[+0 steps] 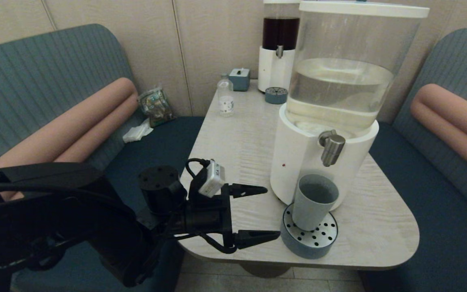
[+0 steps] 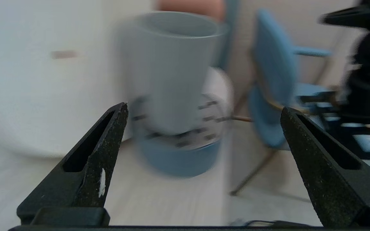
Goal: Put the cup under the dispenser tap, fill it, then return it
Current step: Place the cup next to the water dispenser
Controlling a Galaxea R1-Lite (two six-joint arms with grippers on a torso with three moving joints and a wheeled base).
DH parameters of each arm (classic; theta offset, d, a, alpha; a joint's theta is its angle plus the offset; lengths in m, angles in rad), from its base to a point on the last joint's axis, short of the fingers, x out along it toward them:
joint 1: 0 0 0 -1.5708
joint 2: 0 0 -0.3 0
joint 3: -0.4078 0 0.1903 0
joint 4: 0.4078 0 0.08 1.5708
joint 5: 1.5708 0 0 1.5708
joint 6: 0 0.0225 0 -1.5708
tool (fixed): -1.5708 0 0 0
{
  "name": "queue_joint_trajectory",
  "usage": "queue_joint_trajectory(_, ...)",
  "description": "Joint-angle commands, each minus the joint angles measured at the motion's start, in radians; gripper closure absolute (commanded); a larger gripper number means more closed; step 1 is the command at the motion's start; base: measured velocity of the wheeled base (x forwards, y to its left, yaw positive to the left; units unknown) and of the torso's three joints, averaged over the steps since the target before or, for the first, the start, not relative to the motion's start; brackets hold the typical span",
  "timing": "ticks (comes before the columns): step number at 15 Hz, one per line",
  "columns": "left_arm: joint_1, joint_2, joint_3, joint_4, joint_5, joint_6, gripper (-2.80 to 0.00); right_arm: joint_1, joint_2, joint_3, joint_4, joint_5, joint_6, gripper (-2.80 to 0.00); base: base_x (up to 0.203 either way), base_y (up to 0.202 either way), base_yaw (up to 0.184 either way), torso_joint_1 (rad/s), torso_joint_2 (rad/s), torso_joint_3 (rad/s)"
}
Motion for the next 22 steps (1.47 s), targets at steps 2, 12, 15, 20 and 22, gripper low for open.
queue_joint_trajectory(2,-0.048,0.052,-0.059,-0.008,0.029,-0.007,-2.80,0.000,0.000,0.000,0.000,0.001,-0.001,0.00,0.000,0.000,0.000,0.000,0.00,0.000)
queue_joint_trajectory(12,-0.109,0.180,-0.270,-0.008,0.096,-0.042,-2.80,0.000,0.000,0.000,0.000,0.001,-0.001,0.00,0.000,0.000,0.000,0.000,0.00,0.000)
queue_joint_trajectory(15,-0.132,0.193,-0.277,-0.008,0.110,-0.042,-2.80,0.000,0.000,0.000,0.000,0.001,-0.001,0.00,0.000,0.000,0.000,0.000,0.00,0.000)
queue_joint_trajectory(20,-0.163,0.224,-0.334,-0.008,0.147,-0.056,-2.80,0.000,-0.001,0.000,0.000,0.001,-0.001,0.00,0.000,0.000,0.000,0.000,0.00,0.000)
queue_joint_trajectory(22,-0.164,0.254,-0.399,-0.008,0.175,-0.058,-2.80,0.000,0.000,0.000,0.000,0.001,-0.001,0.00,0.000,0.000,0.000,0.000,0.00,0.000)
